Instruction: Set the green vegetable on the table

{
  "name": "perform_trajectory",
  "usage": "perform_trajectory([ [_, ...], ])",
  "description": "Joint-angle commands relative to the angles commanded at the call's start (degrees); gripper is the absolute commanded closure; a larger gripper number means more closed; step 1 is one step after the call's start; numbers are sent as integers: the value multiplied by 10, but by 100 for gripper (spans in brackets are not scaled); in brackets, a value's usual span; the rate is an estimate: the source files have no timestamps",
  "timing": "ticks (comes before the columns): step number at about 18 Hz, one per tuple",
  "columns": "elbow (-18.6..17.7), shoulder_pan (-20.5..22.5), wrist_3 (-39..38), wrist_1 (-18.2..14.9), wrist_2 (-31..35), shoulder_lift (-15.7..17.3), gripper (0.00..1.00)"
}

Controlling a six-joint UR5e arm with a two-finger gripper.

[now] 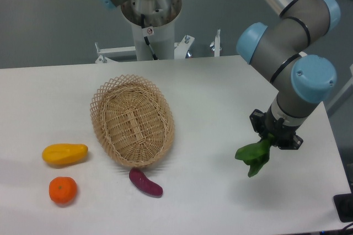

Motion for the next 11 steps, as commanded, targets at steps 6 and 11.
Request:
perform_trajectory([
  [6,-6,0,4,-5,19,7,88],
  [11,-55,0,6,-9,23,41,85],
])
